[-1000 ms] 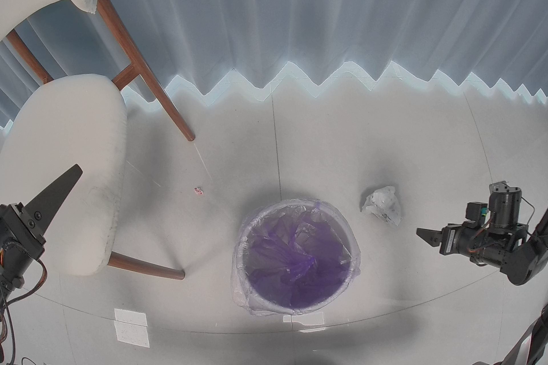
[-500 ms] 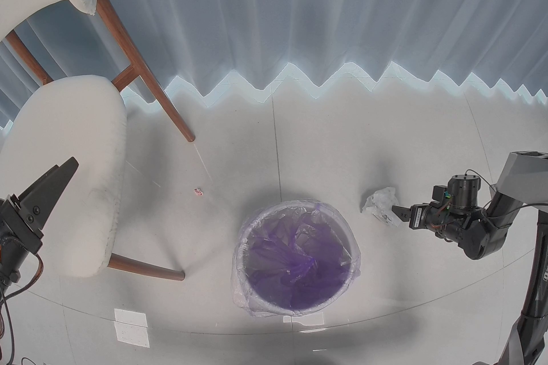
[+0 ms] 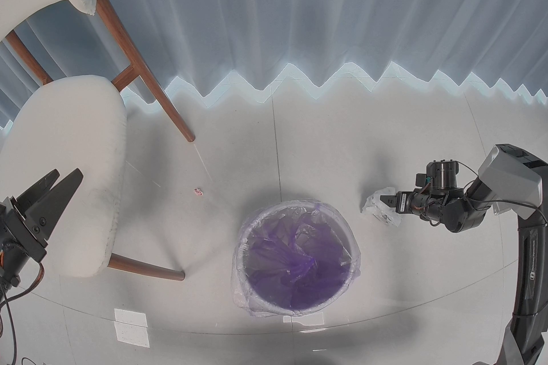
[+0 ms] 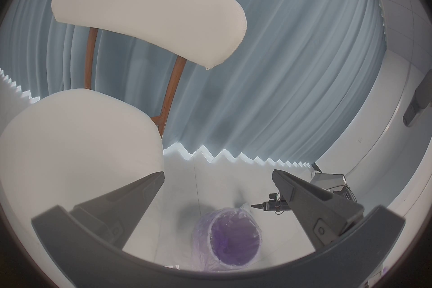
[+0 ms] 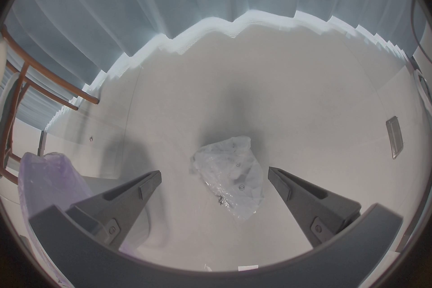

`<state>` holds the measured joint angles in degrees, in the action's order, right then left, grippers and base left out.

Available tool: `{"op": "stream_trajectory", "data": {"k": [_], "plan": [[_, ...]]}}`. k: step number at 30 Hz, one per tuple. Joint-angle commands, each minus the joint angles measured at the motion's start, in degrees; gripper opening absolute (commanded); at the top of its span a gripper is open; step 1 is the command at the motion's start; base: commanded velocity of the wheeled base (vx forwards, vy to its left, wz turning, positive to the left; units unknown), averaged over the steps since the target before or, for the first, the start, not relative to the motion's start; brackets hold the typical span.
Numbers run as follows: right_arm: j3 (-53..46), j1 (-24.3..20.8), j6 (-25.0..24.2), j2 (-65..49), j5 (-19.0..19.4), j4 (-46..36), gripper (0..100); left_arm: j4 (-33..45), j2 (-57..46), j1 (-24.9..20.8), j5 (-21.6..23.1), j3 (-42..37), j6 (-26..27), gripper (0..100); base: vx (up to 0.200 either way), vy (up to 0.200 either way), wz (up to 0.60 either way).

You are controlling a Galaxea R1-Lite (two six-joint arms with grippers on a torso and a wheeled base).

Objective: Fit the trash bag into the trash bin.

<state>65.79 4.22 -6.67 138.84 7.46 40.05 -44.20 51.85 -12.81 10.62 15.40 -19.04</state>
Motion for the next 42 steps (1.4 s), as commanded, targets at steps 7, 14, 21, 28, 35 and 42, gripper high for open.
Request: {"op": "stream_trajectory", "data": {"k": [7,14,21,28,35,42], "plan": [[13.84,-0.7,-0.01,7.15,0.01,-9.81,100,4.3,-3.77,-0.28,0.1,0.42,0.32,100,0.0,0.0,0.0],[19.29,-1.49,0.08,11.1,-0.17,-11.83,100,4.3,-3.95,-0.2,-0.25,0.34,0.41,100,0.0,0.0,0.0],[24.47,-1.84,0.08,14.18,-0.25,-14.73,100,4.39,-4.83,0.07,-0.25,0.16,0.41,100,0.0,0.0,0.0],[28.69,-1.84,0.16,17.08,-1.75,-14.91,0,9.75,-8.16,-0.28,0.1,0.25,0.41,100,0.0,0.0,0.0],[28.07,-1.76,0.16,17.26,-2.36,-14.91,0,10.28,-8.25,-0.2,-0.07,0.42,0.41,100,0.0,0.0,0.0],[28.25,-1.49,0.16,15.59,-2.36,-14.82,0,10.28,-8.25,-0.2,0.02,0.6,0.41,100,0.0,0.0,0.0]]}}
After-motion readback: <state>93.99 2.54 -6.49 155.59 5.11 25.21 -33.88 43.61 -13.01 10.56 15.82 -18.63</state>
